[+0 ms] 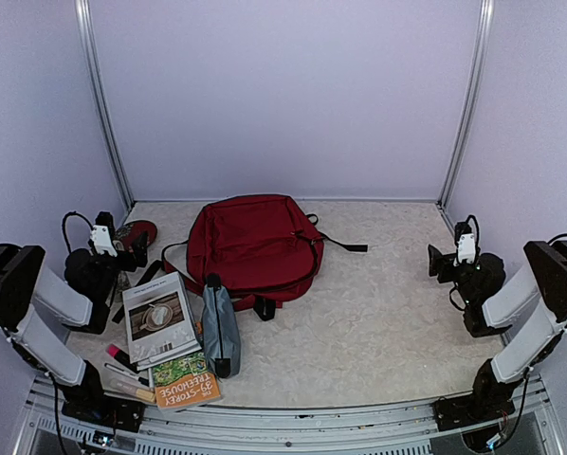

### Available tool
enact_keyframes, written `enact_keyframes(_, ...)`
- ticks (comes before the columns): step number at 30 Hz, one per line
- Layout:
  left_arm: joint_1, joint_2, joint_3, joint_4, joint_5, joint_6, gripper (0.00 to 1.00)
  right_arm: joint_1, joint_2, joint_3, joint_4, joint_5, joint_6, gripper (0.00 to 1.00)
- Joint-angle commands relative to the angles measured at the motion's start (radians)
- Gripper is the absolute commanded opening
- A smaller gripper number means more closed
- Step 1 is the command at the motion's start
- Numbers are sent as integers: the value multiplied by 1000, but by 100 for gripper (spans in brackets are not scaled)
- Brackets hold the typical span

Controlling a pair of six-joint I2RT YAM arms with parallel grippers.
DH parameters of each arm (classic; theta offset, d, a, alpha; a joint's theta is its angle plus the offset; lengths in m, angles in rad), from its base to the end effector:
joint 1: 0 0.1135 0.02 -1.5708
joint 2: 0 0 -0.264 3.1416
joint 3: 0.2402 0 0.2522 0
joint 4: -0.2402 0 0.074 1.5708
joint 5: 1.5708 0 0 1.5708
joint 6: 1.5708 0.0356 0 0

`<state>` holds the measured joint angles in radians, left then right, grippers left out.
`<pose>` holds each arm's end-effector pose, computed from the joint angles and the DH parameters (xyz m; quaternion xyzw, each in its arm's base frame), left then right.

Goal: Pack the student bag
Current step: Pick up the student bag from the center of the board.

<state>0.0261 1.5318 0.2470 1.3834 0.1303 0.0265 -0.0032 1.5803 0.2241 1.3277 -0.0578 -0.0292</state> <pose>0.2452 0.0018 0.1700 0.0484 0.6700 -0.0243 0.7404 0.2428 0.0013 0.1478 -0.0295 0.7165 0.0094 0.6969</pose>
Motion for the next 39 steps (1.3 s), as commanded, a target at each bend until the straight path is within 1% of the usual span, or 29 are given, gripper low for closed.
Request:
enact_keyframes(1, 7, 25, -9, -79, 6, -37, 99, -6, 1, 14, -12, -16, -9, 100)
enact_keyframes(5, 9, 25, -8, -79, 9, -37, 99, -9, -16, 23, -37, -38, -13, 100)
enact_keyframes(6, 11, 25, -8, -78, 11, -37, 99, -8, -58, 42, -105, -69, -29, 100)
enact_keyframes(7, 12, 22, -13, -71, 15, -39, 99, -6, -113, 75, -211, -113, -47, 100)
enact_keyframes(8, 11, 4, -19, -75, 2, -44, 99, 2, -195, 147, -365, -138, -37, 100)
enact_keyframes(9, 3, -50, -23, -126, -45, -51, 99, 3, -245, 213, -507, -140, 62, 100)
enact_keyframes(10, -6, -152, -12, -200, -111, -61, 99, 3, -281, 272, -666, -161, 162, 100)
enact_keyframes(11, -15, -224, 3, -285, -170, -78, 99, 6, -299, 320, -730, -225, 232, 96)
enact_keyframes(12, -19, -301, 15, -343, -208, -101, 99, 20, -306, 352, -767, -303, 304, 89)
enact_keyframes(13, -30, -370, 20, -377, -234, -124, 99, 51, -307, 380, -791, -343, 369, 84)
enact_keyframes(14, -70, -433, 21, -398, -273, -132, 99, 102, -301, 408, -821, -330, 417, 82)
enact_keyframes(15, -118, -497, 23, -408, -317, -123, 99, 168, -287, 441, -856, -286, 433, 82)
enact_keyframes(17, -229, -594, 50, -452, -425, -81, 99, 321, -233, 523, -944, -158, 423, 82)
enact_keyframes(19, -344, -643, 130, -545, -524, -31, 99, 448, -141, 635, -1054, -55, 440, 83)
enact_keyframes(21, -428, -648, 247, -687, -584, -1, 99, 523, -28, 756, -1180, 1, 479, 84)
enact_keyframes(23, -488, -628, 374, -832, -562, 19, 99, 576, 98, 894, -1327, 51, 526, 85)
enact_keyframes(24, -511, -614, 425, -902, -519, 26, 99, 596, 158, 965, -1403, 63, 534, 86)
enact_keyframes(26, -558, -583, 528, -1029, -413, 32, 99, 633, 278, 1100, -1498, 67, 529, 87)
enact_keyframes(29, -637, -530, 655, -1199, -267, 60, 99, 674, 391, 1193, -1527, 24, 527, 89)
enact_keyframes(32, -724, -473, 769, -1327, -222, 141, 99, 680, 463, 1239, -1522, -11, 537, 93)
enact_keyframes(34, -757, -443, 820, -1378, -213, 169, 99, 679, 511, 1268, -1543, 20, 532, 94)
enact_keyframes(35, -760, -433, 828, -1383, -202, 148, 99, 678, 529, 1281, -1559, 38, 527, 94)
enact_keyframes(37, -759, -429, 818, -1379, -193, 46, 99, 678, 565, 1299, -1588, 61, 511, 94)
enact_keyframes(38, -755, -430, 808, -1368, -153, 16, 99, 678, 581, 1305, -1601, 60, 504, 94)
enact_keyframes(39, -748, -426, 804, -1359, -84, 18, 99, 678, 598, 1311, -1609, 57, 499, 94)
